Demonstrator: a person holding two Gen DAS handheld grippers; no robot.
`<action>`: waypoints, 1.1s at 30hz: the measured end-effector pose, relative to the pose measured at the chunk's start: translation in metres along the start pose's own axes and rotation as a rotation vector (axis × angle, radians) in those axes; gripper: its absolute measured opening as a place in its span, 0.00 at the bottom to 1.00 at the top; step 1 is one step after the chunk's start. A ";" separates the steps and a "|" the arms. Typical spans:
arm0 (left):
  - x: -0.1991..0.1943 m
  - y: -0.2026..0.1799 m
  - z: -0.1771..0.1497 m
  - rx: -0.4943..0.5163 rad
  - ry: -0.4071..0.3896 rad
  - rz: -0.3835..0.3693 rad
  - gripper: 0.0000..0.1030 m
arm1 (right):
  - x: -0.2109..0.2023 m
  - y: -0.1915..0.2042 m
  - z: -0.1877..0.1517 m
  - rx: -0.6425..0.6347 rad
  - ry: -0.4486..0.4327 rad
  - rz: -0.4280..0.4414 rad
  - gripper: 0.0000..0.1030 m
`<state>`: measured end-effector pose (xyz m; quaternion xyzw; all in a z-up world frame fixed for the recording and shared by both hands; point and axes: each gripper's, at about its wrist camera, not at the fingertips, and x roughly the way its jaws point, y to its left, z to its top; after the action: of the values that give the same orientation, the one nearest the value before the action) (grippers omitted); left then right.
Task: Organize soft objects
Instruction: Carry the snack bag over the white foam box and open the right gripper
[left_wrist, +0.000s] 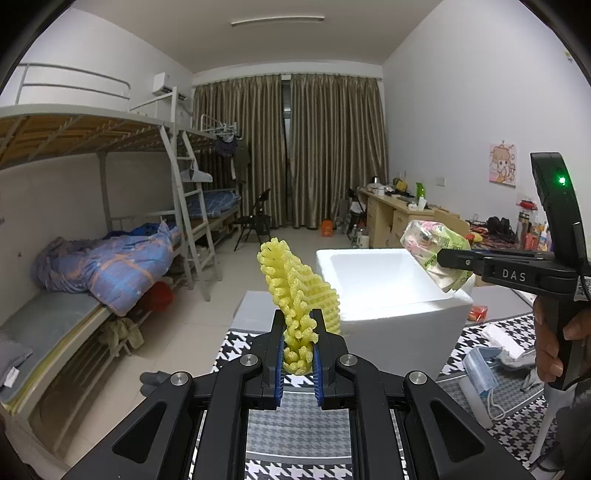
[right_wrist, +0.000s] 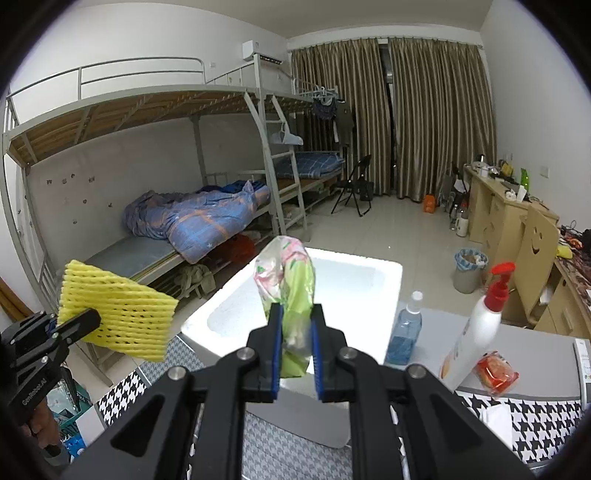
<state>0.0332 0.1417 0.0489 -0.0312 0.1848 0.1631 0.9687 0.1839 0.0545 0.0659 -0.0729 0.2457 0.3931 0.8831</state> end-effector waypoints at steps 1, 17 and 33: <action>0.000 0.001 0.000 -0.001 0.001 0.002 0.12 | 0.002 0.001 0.001 0.001 0.002 0.001 0.17; 0.014 0.017 -0.008 -0.030 0.032 0.032 0.12 | 0.034 0.000 0.008 0.012 0.055 0.001 0.17; 0.013 0.019 -0.003 -0.031 0.028 0.031 0.12 | 0.032 -0.001 0.005 0.000 0.070 0.004 0.64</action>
<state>0.0376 0.1633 0.0410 -0.0458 0.1962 0.1803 0.9628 0.2047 0.0759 0.0541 -0.0861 0.2763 0.3923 0.8731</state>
